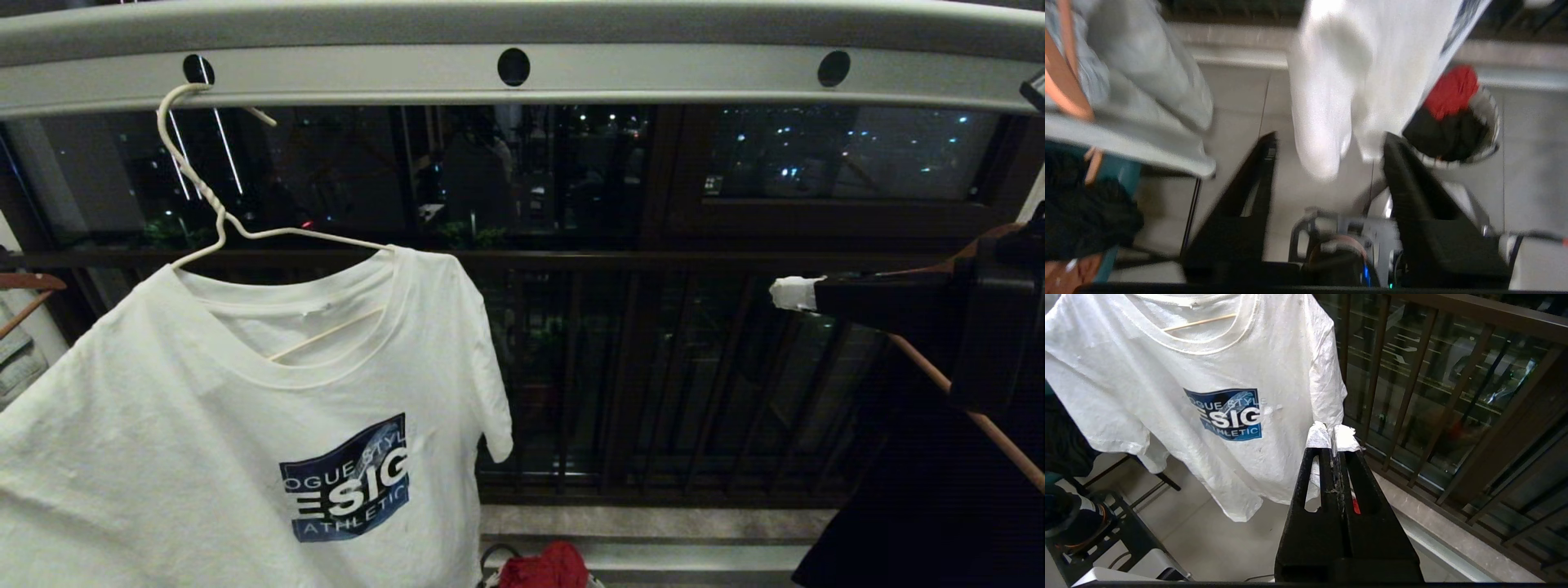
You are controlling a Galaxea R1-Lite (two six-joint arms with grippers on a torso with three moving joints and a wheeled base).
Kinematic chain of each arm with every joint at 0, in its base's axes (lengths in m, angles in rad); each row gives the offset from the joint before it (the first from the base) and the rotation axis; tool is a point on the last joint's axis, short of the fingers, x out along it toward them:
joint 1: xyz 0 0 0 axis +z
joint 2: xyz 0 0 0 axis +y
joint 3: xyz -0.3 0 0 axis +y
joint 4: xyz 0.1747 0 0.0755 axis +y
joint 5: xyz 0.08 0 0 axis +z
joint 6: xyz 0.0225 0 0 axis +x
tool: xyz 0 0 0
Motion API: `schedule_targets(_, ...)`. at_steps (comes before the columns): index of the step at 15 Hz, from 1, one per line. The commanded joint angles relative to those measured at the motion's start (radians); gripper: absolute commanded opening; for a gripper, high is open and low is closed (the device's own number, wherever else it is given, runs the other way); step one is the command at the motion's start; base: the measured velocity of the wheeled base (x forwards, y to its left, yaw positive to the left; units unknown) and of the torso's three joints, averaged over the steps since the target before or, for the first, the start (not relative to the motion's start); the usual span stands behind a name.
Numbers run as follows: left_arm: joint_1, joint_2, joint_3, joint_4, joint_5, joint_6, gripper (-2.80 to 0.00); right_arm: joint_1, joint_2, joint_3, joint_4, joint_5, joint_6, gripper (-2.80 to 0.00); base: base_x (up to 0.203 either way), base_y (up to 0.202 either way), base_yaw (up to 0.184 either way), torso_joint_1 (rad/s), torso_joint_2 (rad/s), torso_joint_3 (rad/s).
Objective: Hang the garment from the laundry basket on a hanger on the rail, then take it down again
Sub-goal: Take the clothes off the clothes rack
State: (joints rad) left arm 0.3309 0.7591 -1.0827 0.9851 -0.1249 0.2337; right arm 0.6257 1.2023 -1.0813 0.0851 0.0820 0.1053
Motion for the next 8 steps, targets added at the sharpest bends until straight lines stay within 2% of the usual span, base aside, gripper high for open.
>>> schedule_targets(1,0.0,-0.008,0.063,-0.021,0.004,0.015,0.0,0.0,0.008,0.001,0.001,0.001,0.0,-2.8,0.0,0.0,0.0,0.0,0.0,0.0)
schedule_targets(2,0.0,-0.008,0.099,-0.067,0.015,0.02,0.0,0.0,0.008,0.003,0.001,0.001,0.0,-2.8,0.0,0.0,0.0,0.0,0.0,0.0)
schedule_targets(4,0.0,-0.009,0.175,-0.171,0.092,0.045,0.0,0.0,0.008,0.004,0.001,0.001,-0.001,-2.8,0.0,0.0,0.0,0.0,0.0,0.0)
schedule_targets(5,0.0,-0.009,0.208,-0.216,0.11,0.05,0.0,0.0,0.008,0.004,0.001,0.001,-0.001,-2.8,0.0,0.0,0.0,0.0,0.0,0.0)
schedule_targets(8,0.002,-0.008,0.279,-0.31,0.12,0.053,0.0,0.0,0.013,0.006,0.001,0.001,-0.001,-2.8,0.0,0.0,0.0,0.0,0.0,0.0)
